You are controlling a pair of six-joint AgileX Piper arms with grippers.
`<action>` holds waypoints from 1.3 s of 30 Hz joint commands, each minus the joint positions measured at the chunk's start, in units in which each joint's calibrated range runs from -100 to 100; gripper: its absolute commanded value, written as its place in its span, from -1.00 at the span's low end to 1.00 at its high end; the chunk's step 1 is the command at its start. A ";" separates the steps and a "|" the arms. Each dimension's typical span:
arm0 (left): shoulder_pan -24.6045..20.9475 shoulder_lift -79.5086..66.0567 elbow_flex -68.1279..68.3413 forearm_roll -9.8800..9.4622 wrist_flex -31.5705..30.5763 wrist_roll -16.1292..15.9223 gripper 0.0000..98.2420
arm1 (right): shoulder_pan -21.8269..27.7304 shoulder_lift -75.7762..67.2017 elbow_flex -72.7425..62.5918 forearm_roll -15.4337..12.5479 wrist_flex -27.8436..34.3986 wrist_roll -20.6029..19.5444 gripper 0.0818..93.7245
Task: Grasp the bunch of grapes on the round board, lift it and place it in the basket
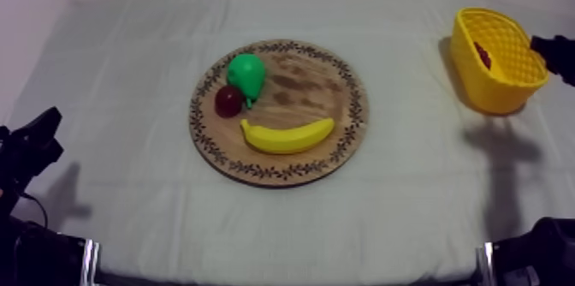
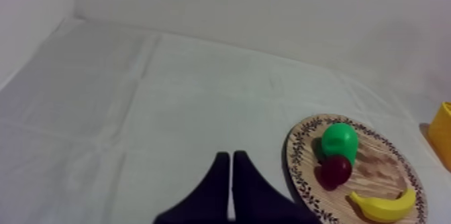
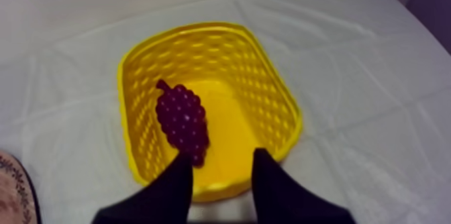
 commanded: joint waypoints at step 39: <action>-0.02 0.00 -0.02 0.01 0.00 0.04 -1.00 | -2.87 -52.69 27.62 -27.23 16.43 22.19 -0.98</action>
